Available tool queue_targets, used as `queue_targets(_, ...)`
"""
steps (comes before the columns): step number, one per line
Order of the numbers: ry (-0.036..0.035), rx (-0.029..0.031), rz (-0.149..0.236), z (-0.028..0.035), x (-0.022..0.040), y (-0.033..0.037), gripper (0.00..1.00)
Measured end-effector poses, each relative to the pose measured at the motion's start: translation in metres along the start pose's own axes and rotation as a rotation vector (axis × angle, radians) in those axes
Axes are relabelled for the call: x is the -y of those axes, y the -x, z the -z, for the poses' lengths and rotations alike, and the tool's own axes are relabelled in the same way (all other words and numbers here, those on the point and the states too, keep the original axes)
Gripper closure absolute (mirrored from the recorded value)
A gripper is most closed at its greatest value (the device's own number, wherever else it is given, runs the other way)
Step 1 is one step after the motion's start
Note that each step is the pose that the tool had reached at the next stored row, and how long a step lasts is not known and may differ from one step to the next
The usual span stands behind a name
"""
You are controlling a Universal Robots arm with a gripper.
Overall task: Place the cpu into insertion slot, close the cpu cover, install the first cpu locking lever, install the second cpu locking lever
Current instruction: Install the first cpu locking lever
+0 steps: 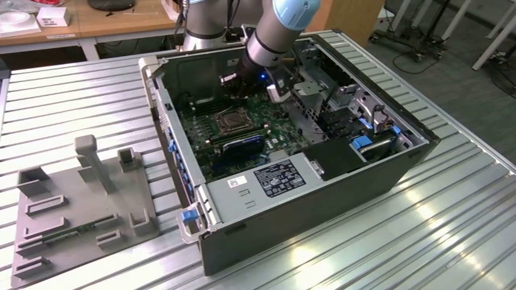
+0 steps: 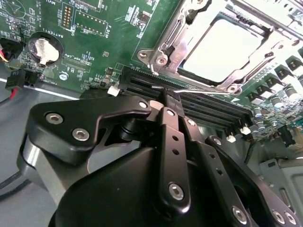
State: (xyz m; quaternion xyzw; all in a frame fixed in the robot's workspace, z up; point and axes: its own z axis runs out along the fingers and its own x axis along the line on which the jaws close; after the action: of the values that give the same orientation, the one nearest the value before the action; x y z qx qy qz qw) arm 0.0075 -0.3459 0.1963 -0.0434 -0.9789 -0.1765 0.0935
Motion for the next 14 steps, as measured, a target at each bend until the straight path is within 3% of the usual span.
queue_targets(14, 0.0010, -0.0022, 0.006, 0.0001, -0.0005, 0.0013, 0.89)
